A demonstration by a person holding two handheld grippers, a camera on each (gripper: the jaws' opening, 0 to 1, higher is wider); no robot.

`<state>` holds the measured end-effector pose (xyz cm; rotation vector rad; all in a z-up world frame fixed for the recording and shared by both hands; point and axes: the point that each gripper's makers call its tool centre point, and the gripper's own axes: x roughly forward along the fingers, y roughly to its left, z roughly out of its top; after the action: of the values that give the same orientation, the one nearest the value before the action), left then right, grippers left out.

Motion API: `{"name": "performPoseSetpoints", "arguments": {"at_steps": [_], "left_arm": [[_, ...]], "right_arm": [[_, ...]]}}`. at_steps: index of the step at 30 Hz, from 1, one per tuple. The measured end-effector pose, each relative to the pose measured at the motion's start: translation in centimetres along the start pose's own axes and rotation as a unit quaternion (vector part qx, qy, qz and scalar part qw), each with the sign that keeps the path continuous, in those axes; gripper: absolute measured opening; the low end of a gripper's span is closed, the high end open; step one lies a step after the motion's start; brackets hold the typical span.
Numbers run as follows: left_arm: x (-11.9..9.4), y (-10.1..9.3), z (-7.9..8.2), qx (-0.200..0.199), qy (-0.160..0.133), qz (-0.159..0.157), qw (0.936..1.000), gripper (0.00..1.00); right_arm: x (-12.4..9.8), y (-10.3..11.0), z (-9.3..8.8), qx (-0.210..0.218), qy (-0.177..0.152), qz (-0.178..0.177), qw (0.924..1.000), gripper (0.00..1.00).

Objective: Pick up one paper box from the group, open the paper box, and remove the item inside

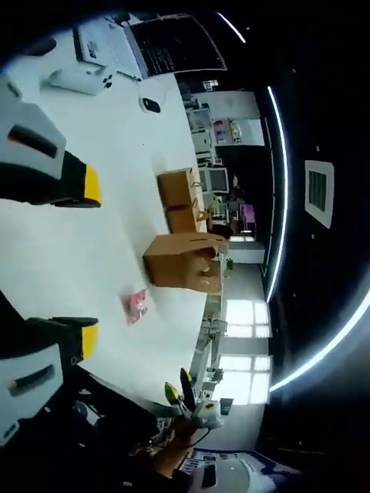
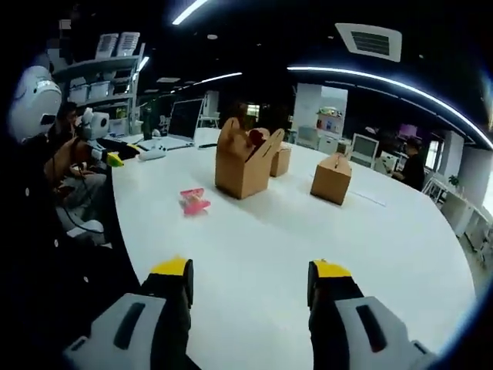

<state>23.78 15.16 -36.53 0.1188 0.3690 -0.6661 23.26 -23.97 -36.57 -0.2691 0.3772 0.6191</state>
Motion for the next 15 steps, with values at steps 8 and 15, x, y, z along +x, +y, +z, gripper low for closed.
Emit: {"name": "performPoseSetpoints", "arguments": {"at_steps": [8,15], "left_arm": [[-0.4,1.4,0.6,-0.011,-0.018,0.03,0.9993,0.57],[-0.5,1.4,1.2,-0.012,-0.027,0.027,0.9992,0.57]], "right_arm": [[-0.4,-0.6,0.6,0.0,-0.029,-0.014,0.9995,0.57],[-0.3,-0.5,0.2,0.016,-0.03,-0.011,0.9994,0.59]]}}
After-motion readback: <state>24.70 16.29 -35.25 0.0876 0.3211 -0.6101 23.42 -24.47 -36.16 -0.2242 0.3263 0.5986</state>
